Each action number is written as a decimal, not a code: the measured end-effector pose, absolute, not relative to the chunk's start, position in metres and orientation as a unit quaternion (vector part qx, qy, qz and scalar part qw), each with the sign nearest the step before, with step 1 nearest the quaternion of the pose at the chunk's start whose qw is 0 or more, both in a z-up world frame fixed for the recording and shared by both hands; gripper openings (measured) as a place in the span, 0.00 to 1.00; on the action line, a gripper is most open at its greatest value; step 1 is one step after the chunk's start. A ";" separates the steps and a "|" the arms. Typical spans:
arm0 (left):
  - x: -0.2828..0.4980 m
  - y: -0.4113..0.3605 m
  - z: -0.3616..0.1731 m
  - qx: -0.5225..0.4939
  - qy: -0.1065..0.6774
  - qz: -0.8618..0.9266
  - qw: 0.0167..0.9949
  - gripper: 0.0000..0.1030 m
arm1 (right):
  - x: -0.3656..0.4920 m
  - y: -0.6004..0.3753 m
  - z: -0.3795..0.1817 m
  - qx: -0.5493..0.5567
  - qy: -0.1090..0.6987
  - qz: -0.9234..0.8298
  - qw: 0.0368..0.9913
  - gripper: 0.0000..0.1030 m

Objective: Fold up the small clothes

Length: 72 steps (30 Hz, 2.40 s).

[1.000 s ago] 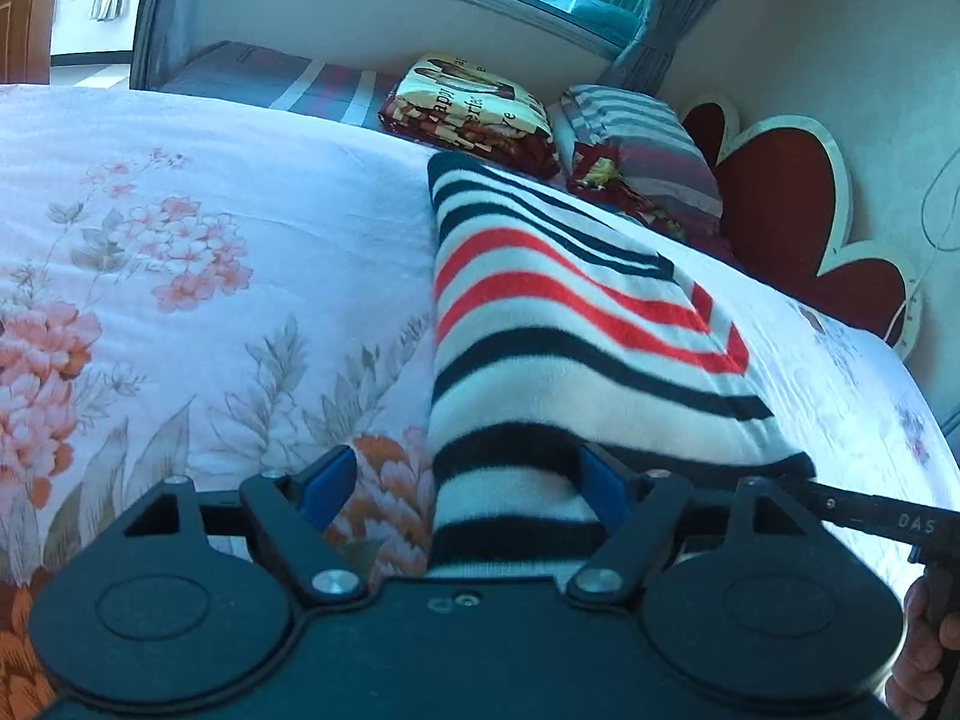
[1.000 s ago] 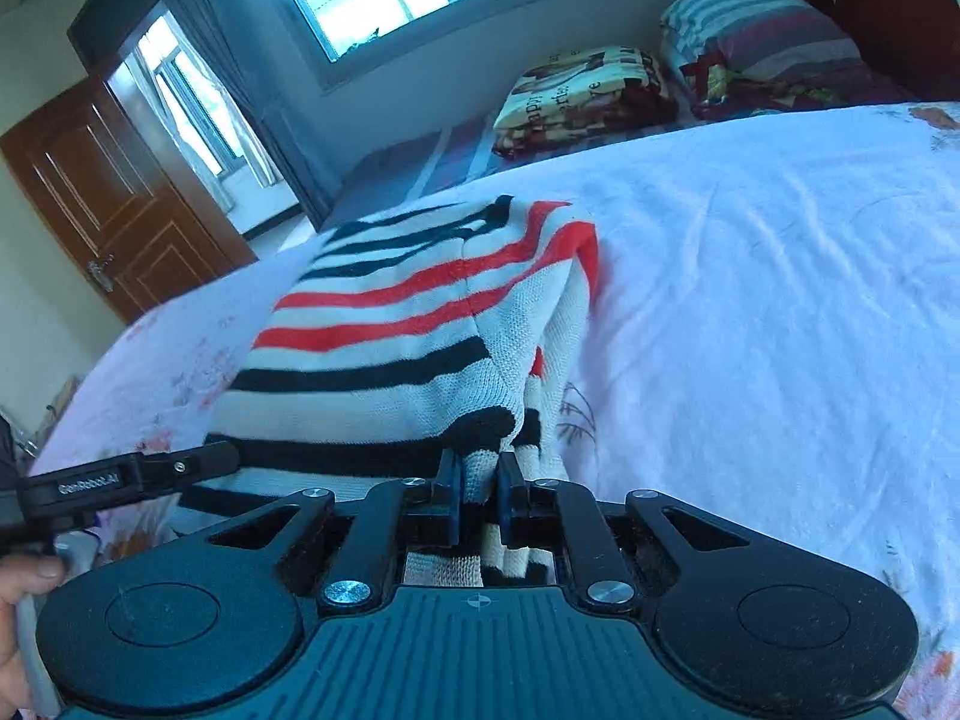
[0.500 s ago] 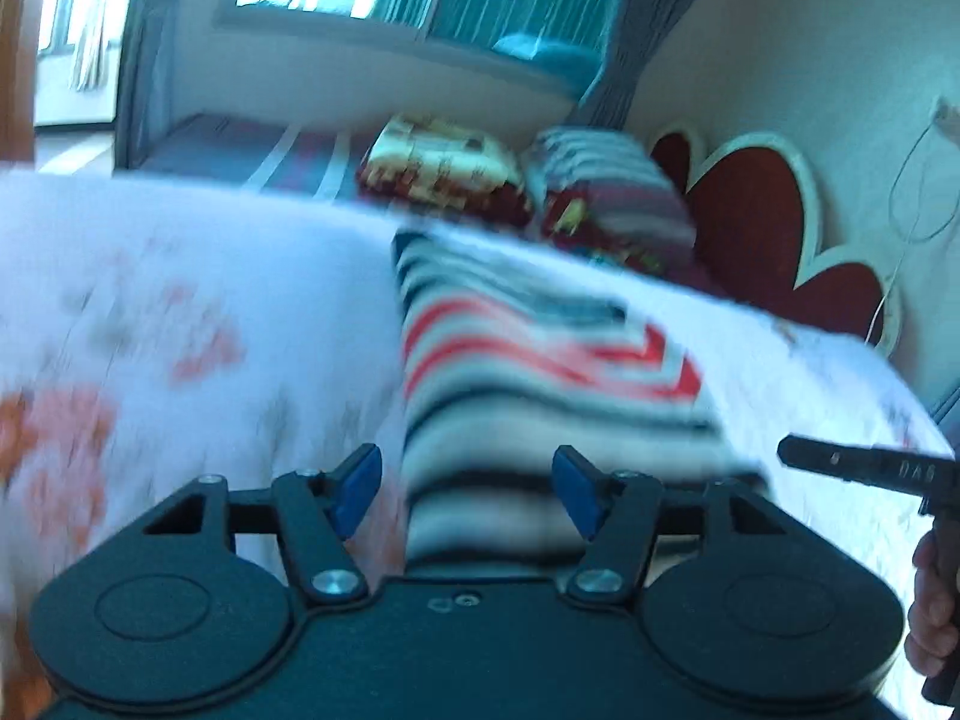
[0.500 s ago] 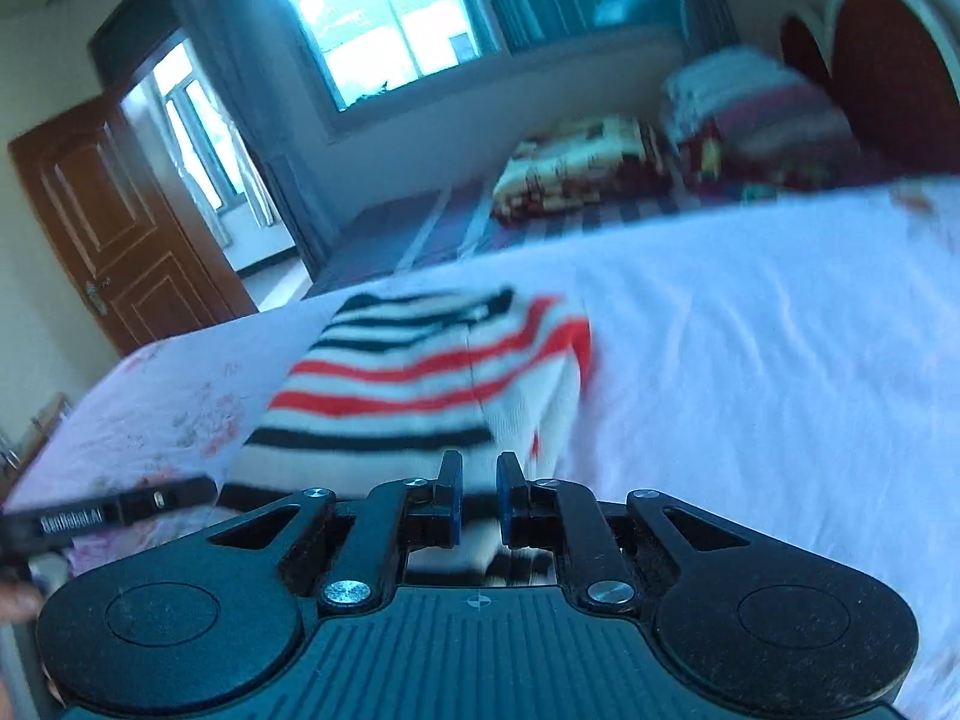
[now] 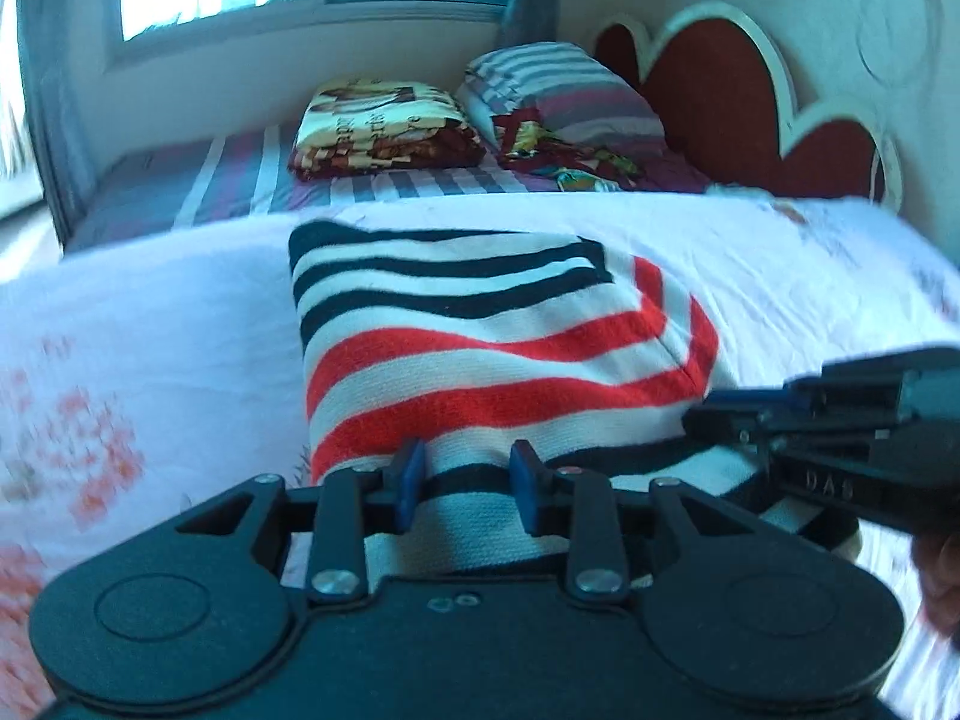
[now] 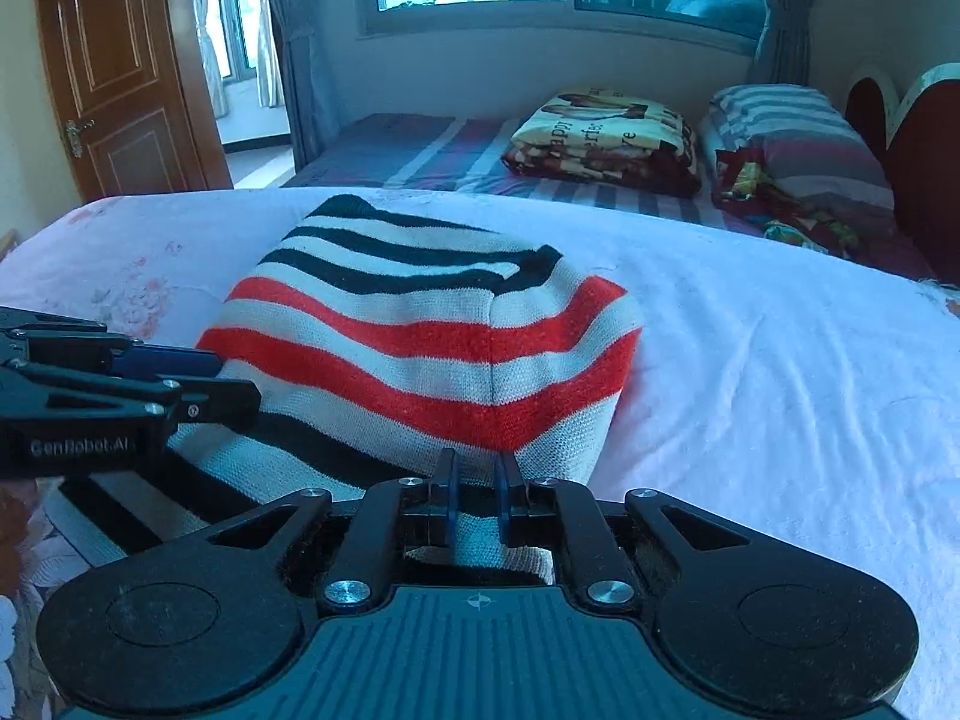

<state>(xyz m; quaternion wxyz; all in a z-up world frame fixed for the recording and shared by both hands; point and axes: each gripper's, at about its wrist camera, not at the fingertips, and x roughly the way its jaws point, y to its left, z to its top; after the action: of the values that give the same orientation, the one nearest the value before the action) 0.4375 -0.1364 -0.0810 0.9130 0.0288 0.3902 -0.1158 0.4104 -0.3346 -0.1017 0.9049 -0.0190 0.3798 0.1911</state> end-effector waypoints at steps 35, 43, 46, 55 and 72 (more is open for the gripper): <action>0.357 -0.132 -0.091 0.086 0.414 -0.073 0.903 0.66 | 0.349 -0.351 -0.096 0.005 0.398 0.214 0.892 0.41; 0.362 -0.079 -0.073 -0.066 0.385 -0.072 0.918 0.76 | 0.369 -0.421 -0.095 0.221 0.401 0.197 0.867 0.44; 0.386 -0.057 -0.079 -0.158 0.399 -0.081 0.900 0.76 | 0.389 -0.432 -0.102 0.267 0.405 0.198 0.852 0.85; 0.435 -0.034 -0.113 -0.278 0.439 -0.120 0.846 0.78 | 0.438 -0.435 -0.130 0.328 0.442 0.244 0.799 0.83; 0.474 -0.062 -0.124 -0.216 0.465 -0.144 0.846 0.76 | 0.459 -0.422 -0.138 0.276 0.448 0.287 0.801 0.54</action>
<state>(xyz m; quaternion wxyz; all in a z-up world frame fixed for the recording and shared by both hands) 0.4740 -0.0622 -0.1236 0.8465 -0.2160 0.4647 -0.1443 0.4588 -0.4218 -0.1385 0.8008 0.2755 0.4480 0.2865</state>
